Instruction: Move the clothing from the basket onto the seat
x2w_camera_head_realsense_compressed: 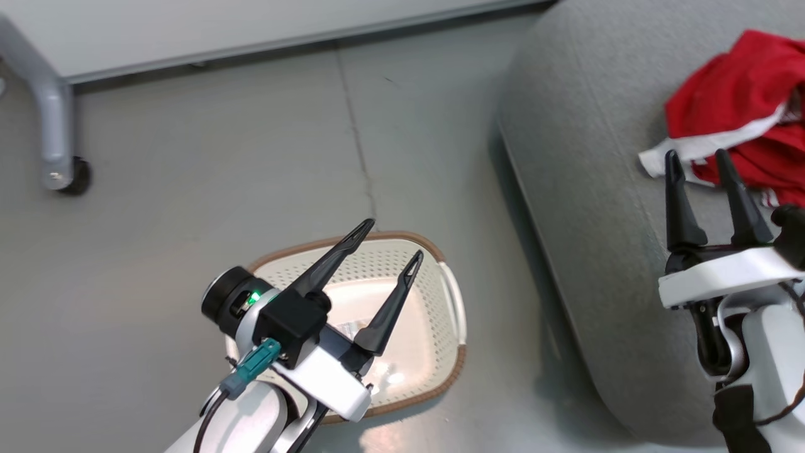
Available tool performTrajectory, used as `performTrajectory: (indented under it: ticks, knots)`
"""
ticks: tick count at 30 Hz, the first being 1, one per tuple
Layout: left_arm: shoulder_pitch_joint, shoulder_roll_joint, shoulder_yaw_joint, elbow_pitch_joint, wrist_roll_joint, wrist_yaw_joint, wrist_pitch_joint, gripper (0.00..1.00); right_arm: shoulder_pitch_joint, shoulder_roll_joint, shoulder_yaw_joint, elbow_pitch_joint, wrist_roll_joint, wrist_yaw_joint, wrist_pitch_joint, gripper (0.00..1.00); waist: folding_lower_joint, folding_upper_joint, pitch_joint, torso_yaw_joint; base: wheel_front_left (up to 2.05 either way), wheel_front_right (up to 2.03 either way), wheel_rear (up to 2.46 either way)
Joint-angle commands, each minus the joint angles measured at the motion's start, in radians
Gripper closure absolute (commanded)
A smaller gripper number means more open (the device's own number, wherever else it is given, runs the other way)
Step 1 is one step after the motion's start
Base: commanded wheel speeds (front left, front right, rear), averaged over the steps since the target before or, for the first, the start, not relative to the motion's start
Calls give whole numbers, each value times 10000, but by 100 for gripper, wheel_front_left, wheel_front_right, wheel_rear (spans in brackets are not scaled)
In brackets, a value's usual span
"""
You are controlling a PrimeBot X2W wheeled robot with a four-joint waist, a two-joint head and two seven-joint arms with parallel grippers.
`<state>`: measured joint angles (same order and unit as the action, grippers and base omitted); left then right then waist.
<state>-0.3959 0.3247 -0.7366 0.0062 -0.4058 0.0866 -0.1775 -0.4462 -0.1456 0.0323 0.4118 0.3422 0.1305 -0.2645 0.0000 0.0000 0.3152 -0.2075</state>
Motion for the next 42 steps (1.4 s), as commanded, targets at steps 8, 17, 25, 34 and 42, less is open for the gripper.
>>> performTrajectory:
  ticks: [8,17,25,34,42]
  knots:
    - [730,-107,740,382,-593,592,-514,0,1295,432,-187,-1327,-713,6,650,0,0,0,-1182,1642,0,0,0]
    - [1517,5,1633,610,-1047,980,-786,0,2642,857,-263,-2597,-1246,6,1211,0,0,0,-1913,2174,0,0,0]
    - [2465,324,2586,417,-1113,1514,-855,0,3650,933,-208,-3303,-1240,6,1612,0,0,0,-2405,2117,0,0,0]
    - [3457,462,3190,84,-1008,1712,-861,0,4627,930,-528,-3904,-1147,6,1930,0,0,0,-2838,2076,0,0,0]
    - [4056,248,3623,-119,-981,1692,-863,0,5092,931,-752,-4239,-1120,6,2056,0,0,0,-2947,2156,0,0,0]
